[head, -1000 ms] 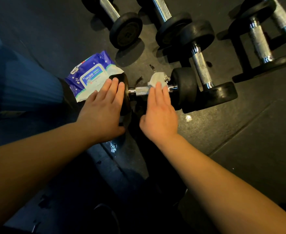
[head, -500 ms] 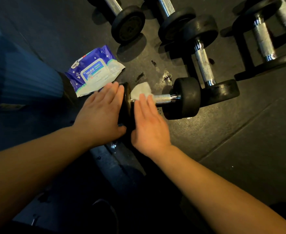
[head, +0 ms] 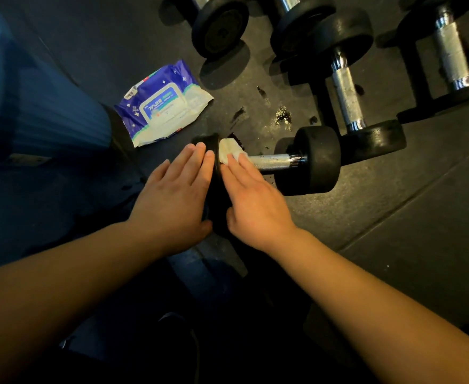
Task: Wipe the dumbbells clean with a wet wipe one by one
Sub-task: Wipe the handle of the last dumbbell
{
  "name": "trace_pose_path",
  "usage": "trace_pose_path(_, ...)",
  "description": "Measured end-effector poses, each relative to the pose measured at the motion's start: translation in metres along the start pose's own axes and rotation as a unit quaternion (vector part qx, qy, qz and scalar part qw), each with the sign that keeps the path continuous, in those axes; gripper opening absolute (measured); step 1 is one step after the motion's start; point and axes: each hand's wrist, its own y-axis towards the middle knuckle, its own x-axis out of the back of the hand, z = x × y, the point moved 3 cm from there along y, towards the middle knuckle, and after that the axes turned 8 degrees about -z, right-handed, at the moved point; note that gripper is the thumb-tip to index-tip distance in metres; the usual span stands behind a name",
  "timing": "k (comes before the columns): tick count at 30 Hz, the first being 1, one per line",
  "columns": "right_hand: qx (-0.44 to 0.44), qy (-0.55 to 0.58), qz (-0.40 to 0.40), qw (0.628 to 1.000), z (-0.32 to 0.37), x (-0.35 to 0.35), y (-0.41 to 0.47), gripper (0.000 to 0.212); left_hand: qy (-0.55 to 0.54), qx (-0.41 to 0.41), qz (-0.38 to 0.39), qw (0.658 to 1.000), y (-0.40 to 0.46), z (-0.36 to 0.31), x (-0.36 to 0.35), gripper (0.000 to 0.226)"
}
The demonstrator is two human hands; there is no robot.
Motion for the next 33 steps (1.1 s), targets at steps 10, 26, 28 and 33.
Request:
trace_pose_path(10, 0.027, -0.033, 0.018, 0.999, -0.002, 0.005, -0.011, 0.083, -0.006, 0.005, 0.003, 1.0, 0.008, 0.001, 0.005, 0.118)
trace_pose_path(26, -0.029, -0.021, 0.018, 0.999, -0.002, 0.016, 0.022, 0.076, -0.008, 0.001, 0.012, 1.0, 0.034, 0.009, 0.016, 0.127)
trace_pose_path(28, -0.005, -0.036, 0.02, 0.999, 0.001, 0.013, 0.002, 0.079, -0.001, -0.002, 0.024, 1.0, 0.021, 0.006, 0.012, 0.126)
trace_pose_path(33, 0.008, -0.049, 0.037, 0.998, 0.004, 0.003, -0.029, 0.084, -0.006, 0.001, 0.028, 1.0, -0.023, -0.013, 0.001, 0.117)
